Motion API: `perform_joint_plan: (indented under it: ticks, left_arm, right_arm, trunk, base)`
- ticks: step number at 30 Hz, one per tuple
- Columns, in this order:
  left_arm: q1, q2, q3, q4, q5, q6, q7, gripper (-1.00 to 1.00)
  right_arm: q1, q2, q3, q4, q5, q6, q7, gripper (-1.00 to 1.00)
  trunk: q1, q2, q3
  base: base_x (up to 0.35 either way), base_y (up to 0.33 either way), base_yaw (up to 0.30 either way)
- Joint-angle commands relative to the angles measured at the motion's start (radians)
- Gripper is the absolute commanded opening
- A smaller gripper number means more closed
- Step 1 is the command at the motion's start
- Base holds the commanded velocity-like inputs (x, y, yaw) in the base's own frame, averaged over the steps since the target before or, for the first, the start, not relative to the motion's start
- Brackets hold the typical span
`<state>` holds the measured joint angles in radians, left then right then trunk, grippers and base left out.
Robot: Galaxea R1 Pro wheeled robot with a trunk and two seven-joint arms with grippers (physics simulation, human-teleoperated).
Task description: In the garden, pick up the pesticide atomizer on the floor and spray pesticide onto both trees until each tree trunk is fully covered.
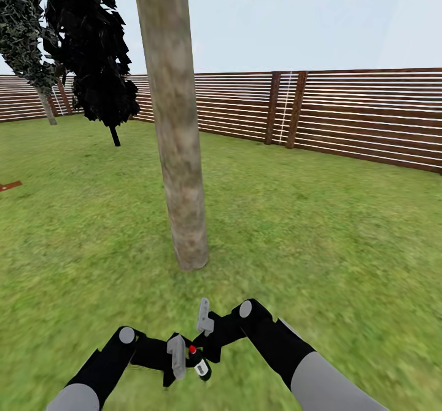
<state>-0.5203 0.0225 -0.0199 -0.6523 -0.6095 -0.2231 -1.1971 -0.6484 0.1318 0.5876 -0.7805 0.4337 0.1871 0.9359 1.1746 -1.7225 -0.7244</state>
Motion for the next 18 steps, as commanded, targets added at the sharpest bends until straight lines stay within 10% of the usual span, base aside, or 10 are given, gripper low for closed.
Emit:
perform_joint_plan:
  ticks: [1,18]
  left_arm:
    - [-0.002,0.001,-0.002,-0.001,-0.004,-0.009,-0.003,-1.00]
    - [-0.017,0.005,0.000,-0.003,-0.004,-0.008,-0.049,-1.00]
  right_arm:
    - [0.000,0.000,0.000,-0.002,0.003,0.008,0.004,-1.00]
    - [0.000,-0.004,-0.003,0.000,0.003,0.008,0.004,-1.00]
  trunk:
    - [0.000,0.000,-0.001]
    - [0.000,0.000,-0.001]
  base:
    - [0.000,0.000,0.000]
    - [0.000,0.000,0.000]
